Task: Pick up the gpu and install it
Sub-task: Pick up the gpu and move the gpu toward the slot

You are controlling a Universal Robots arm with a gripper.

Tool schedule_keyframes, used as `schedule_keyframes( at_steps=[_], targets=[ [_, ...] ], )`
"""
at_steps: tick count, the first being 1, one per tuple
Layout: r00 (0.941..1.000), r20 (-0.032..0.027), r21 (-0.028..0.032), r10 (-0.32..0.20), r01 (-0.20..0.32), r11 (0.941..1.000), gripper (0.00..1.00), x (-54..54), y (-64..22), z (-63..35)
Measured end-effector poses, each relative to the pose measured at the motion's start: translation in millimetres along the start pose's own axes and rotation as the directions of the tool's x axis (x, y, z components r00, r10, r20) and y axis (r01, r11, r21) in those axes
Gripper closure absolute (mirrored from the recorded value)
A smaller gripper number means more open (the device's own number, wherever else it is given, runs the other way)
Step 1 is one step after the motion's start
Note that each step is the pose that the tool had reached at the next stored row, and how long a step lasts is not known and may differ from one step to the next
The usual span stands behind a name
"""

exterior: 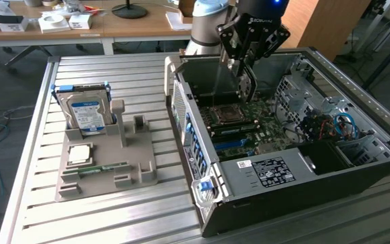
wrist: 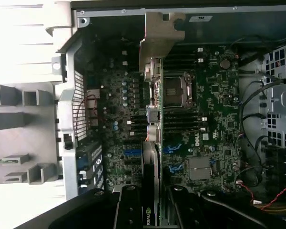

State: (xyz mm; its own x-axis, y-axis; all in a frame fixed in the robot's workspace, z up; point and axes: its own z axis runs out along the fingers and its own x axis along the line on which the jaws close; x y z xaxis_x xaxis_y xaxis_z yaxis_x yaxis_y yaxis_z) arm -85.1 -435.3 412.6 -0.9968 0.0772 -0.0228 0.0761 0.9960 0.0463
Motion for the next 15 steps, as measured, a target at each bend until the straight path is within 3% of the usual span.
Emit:
schedule_keyframes(
  at_steps=[15],
  targets=[
    [1.0000, -0.0001, -0.0005, 0.000, 0.000, 1.0000, 0.73, -54.0, 4.1, 1.4]
  ],
)
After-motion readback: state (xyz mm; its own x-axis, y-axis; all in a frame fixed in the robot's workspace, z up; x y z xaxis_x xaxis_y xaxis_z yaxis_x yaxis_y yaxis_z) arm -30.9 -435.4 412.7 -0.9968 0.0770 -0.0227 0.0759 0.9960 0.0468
